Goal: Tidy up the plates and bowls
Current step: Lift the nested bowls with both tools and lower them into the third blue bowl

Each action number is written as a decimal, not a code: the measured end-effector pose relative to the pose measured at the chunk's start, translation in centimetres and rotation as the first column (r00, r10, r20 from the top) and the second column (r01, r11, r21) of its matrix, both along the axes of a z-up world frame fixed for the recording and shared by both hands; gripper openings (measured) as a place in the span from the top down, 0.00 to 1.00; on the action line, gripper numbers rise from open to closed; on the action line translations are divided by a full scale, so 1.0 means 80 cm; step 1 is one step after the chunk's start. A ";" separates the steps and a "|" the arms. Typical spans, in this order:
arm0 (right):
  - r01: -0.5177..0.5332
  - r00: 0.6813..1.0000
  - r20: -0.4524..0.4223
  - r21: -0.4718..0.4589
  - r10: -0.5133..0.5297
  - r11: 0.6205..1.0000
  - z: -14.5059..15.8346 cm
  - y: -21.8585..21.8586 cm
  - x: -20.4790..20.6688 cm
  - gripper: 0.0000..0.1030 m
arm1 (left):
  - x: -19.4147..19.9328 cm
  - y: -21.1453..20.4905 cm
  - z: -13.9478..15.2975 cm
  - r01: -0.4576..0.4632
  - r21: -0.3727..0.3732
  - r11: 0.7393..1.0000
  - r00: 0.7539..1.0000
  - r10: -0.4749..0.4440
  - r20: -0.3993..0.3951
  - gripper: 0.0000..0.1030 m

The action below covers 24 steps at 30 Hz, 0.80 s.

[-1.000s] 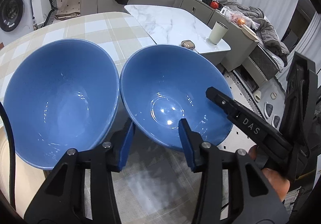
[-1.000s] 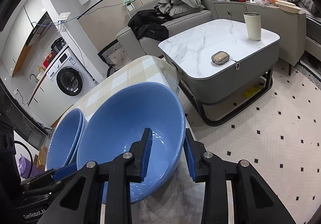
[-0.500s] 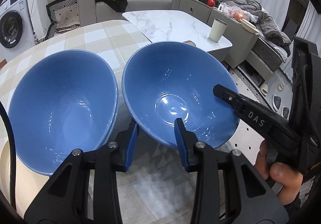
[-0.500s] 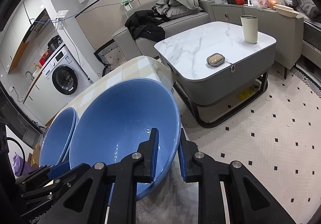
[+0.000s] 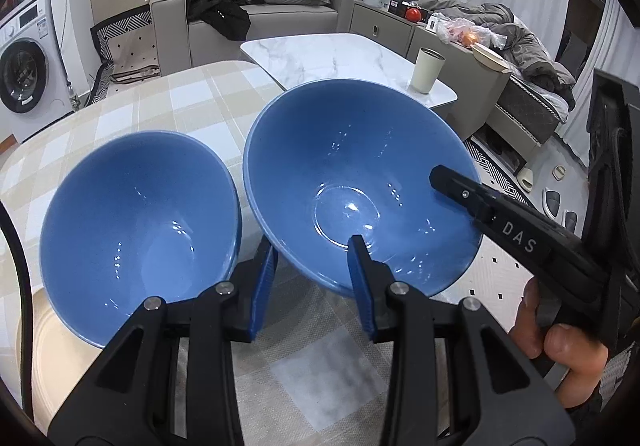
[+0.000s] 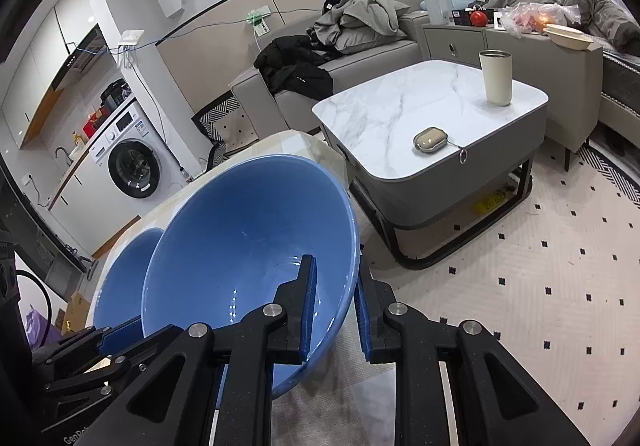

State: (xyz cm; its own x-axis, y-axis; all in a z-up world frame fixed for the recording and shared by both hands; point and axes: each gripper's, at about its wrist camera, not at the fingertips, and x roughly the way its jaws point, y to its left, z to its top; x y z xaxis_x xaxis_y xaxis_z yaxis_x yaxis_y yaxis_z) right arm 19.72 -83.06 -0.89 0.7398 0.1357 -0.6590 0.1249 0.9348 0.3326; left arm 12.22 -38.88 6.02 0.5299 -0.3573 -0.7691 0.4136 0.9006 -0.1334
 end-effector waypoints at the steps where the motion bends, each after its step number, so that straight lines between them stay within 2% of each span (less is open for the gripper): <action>1: 0.000 1.000 0.008 -0.001 0.000 1.000 0.004 0.001 -0.002 0.81 | -0.002 0.001 0.004 0.000 0.000 1.000 1.000 0.000 0.004 0.68; 14: -0.010 0.995 0.097 -0.012 0.011 1.000 0.045 0.018 -0.020 0.81 | -0.027 0.024 0.053 0.001 0.004 1.000 0.998 -0.001 0.066 0.68; 24: -0.052 0.991 0.123 -0.032 0.055 0.998 0.061 0.047 -0.024 0.80 | -0.040 0.056 0.086 -0.025 0.015 1.000 0.995 0.023 0.101 0.68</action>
State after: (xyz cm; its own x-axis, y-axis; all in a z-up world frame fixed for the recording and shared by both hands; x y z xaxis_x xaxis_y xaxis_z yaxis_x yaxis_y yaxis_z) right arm 17.80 -79.33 3.98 0.8078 0.1599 -0.5674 0.0340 0.9483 0.3156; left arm 9.02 -34.40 12.90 0.6135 -0.3318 -0.7166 0.4024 0.9122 -0.0778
